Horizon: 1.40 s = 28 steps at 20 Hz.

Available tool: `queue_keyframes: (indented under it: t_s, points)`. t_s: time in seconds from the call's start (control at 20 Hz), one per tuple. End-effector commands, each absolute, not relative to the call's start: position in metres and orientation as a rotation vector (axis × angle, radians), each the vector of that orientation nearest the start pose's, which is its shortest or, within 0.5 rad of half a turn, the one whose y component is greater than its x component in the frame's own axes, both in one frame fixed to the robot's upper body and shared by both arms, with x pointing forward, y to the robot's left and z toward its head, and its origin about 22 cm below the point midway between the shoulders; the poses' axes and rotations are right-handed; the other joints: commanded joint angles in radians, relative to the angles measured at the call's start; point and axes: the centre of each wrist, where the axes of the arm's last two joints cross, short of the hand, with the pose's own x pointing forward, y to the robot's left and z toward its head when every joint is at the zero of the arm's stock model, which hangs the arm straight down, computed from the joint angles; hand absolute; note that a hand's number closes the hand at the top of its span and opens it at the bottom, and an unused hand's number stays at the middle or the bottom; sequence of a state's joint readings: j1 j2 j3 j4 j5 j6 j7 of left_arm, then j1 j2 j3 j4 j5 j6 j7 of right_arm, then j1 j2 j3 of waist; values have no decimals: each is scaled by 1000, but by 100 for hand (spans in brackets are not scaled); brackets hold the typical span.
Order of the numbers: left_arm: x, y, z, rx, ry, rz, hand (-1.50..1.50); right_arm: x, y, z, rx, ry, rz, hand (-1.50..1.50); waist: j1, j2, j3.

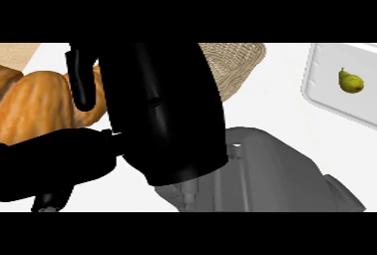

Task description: Pick the croissant from the placemat and place it in the basket

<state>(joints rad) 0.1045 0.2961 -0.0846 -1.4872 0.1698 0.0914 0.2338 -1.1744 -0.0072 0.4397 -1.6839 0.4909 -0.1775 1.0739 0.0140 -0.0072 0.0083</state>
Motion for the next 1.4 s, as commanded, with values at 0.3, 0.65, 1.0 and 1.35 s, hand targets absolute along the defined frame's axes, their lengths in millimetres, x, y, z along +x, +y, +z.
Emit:
queue_keyframes:
  t_s: [0.3,0.65,1.0,1.35]
  points:
    - [195,297,-55,150,-1023,-48,0,323,-1,289,-478,-1777,648,150,4,16,-10]
    - [216,293,-44,156,-1013,-43,0,359,-3,258,-424,-1747,608,150,1,16,-9]
    - [215,299,-31,164,-1043,-62,0,383,-12,229,-303,-1681,453,150,16,14,-9]
    - [190,296,-47,147,-1042,-31,0,404,-33,189,-275,-1691,470,150,12,12,-8]
